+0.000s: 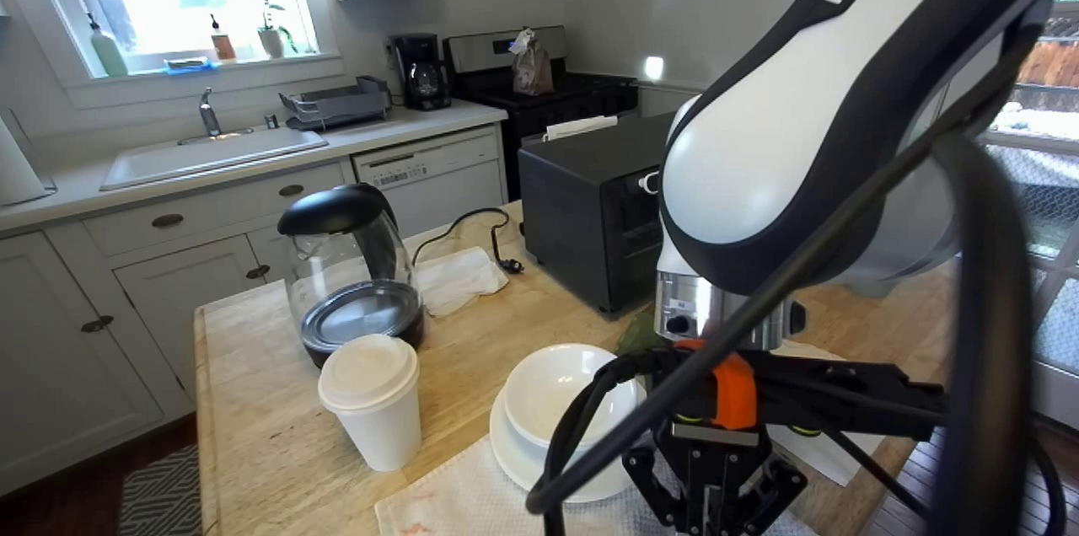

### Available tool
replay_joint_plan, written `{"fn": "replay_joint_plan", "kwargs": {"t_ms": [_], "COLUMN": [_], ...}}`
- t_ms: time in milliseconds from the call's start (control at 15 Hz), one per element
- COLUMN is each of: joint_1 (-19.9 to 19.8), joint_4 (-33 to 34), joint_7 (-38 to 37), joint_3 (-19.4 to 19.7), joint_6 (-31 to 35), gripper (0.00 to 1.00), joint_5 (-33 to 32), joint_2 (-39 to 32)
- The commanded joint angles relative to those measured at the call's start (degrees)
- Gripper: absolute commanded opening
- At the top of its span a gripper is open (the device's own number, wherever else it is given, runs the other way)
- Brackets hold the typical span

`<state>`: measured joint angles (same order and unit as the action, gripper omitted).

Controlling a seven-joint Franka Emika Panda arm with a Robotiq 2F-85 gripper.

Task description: Put the fork into the cup

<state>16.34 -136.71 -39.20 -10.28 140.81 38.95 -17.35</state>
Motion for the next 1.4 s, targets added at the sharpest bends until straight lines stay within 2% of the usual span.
{"fn": "replay_joint_plan", "kwargs": {"t_ms": [0,600,1000,1333], "joint_1": [-0.40,-1.21,-1.10,-1.64], "joint_4": [-0.27,-0.52,-1.52,-4.97], "joint_7": [-1.48,-1.94,-6.49,-11.31], "joint_3": [0.19,-0.62,-0.49,0.08], "joint_6": [-0.99,0.01,1.38,3.13], "gripper": [0.02,0.02,0.02,0.02], "joint_5": [-1.68,2.29,3.70,3.31], "joint_2": [0.68,4.05,5.97,9.70]}}
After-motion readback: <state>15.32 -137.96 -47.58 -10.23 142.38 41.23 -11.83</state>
